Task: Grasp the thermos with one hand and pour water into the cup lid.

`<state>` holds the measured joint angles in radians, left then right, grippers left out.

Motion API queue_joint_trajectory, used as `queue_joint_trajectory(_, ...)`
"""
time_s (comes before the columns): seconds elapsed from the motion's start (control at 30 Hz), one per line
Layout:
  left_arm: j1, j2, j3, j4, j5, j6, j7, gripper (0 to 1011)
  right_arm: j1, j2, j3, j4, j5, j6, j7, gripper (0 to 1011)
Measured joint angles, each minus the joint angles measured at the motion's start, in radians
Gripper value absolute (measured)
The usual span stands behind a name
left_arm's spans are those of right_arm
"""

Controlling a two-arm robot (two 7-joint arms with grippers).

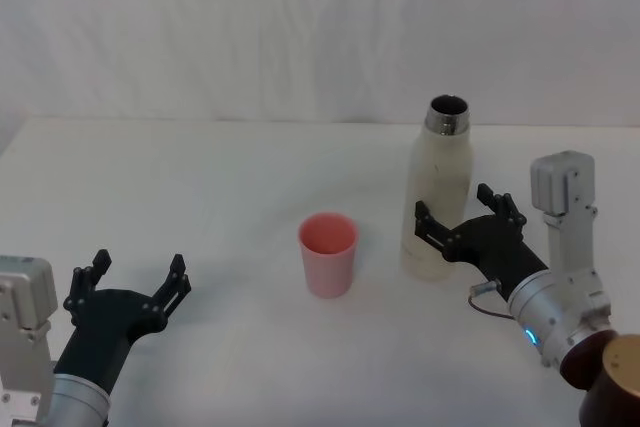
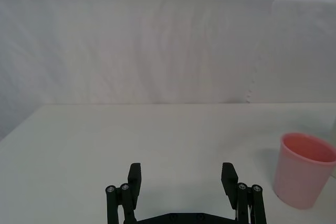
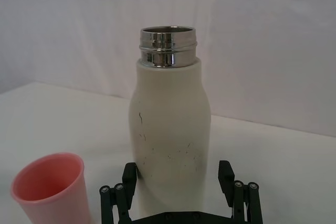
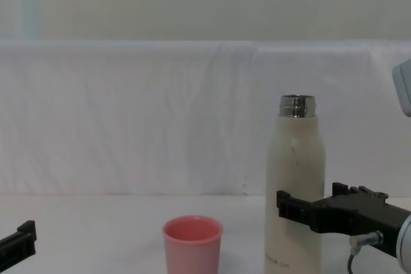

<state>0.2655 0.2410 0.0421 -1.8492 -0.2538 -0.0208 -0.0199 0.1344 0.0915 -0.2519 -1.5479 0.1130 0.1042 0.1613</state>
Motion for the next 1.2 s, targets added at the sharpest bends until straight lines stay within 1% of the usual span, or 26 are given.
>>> queue_joint_trajectory(0.93,0.0,0.0,0.0,0.0,0.0,0.0,0.0,1001,0.051,-0.012,-0.014,0.054,-0.021,0.001,0.0,1003)
queue_joint_trajectory(1.2,0.0,0.0,0.0,0.0,0.0,0.0,0.0,1001,0.074,-0.019,-0.013,0.082,-0.025,-0.003,-0.001,1003)
